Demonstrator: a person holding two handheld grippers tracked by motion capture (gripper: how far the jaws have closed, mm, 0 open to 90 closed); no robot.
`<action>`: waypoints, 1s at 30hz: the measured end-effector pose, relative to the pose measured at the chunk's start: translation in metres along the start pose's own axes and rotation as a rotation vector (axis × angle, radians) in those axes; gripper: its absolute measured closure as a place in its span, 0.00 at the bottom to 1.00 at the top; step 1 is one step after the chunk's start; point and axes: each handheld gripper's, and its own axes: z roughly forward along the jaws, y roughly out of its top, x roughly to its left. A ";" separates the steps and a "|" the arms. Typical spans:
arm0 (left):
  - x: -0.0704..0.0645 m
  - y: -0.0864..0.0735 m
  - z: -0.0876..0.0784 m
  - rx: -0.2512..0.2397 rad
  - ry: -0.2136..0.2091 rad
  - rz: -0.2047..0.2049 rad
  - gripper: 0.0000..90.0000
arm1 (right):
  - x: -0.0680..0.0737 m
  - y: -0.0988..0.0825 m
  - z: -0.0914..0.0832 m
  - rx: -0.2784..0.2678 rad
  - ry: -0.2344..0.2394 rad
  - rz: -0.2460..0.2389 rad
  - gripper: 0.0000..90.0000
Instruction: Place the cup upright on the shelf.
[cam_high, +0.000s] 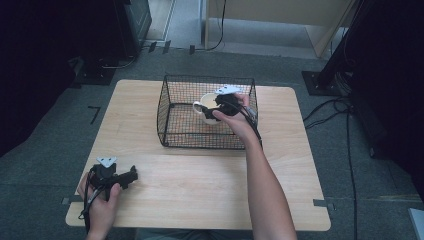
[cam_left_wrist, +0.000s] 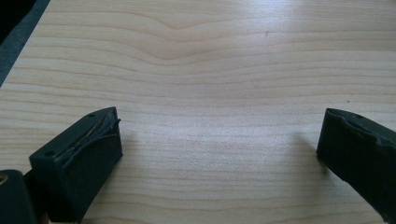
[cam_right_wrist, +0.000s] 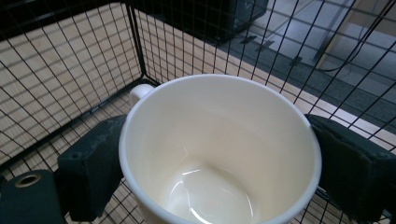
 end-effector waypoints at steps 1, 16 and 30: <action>0.000 0.000 0.000 0.000 0.000 0.000 0.00 | 0.001 0.000 0.001 0.011 -0.003 -0.009 0.11; 0.000 0.000 0.000 0.000 -0.001 0.000 0.00 | 0.004 -0.005 0.008 0.105 0.004 -0.057 0.12; 0.000 0.000 0.000 0.000 0.000 0.000 0.00 | 0.001 -0.004 0.000 0.126 -0.031 -0.015 0.01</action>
